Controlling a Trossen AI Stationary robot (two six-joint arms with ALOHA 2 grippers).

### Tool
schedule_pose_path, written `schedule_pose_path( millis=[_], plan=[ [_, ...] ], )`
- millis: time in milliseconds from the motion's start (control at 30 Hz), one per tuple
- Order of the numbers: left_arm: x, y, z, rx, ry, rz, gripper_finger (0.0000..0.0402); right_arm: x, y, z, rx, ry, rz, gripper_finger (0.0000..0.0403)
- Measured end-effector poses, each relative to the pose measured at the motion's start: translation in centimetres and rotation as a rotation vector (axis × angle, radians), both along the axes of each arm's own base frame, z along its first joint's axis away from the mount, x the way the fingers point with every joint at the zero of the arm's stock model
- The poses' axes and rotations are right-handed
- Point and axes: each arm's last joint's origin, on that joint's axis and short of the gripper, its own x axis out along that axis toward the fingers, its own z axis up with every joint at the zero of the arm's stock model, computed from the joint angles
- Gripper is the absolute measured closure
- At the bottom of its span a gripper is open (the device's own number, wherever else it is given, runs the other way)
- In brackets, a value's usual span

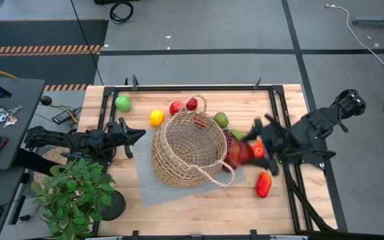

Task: Build produce basket
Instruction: Put the red apple into the basket

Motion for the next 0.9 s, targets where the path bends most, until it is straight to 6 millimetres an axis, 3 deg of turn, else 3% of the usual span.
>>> schedule_pose_path(
  millis=[200, 467, 700, 900],
  plan=[
    [0.0, 0.0, 0.0, 0.0, -0.001, 0.0, 0.0369, 1.8, -2.2, 1.9, -0.389, -0.155, -0.271, 0.0054],
    [0.0, 0.0, 0.0, 0.0, 0.0, 0.0, 0.0362, 2.9, -4.5, 3.1, -0.512, -0.235, -0.402, 0.0054],
    [0.0, 0.0, 0.0, 0.0, 0.0, 0.0, 0.0369, 4.6, -6.4, 2.1, -0.589, -0.149, -0.477, 0.0054],
    [0.0, 0.0, 0.0, 0.0, 0.0, 0.0, 0.0363, 7.2, -6.8, 0.3, -0.884, -0.013, -0.425, 0.0054]
  ],
)
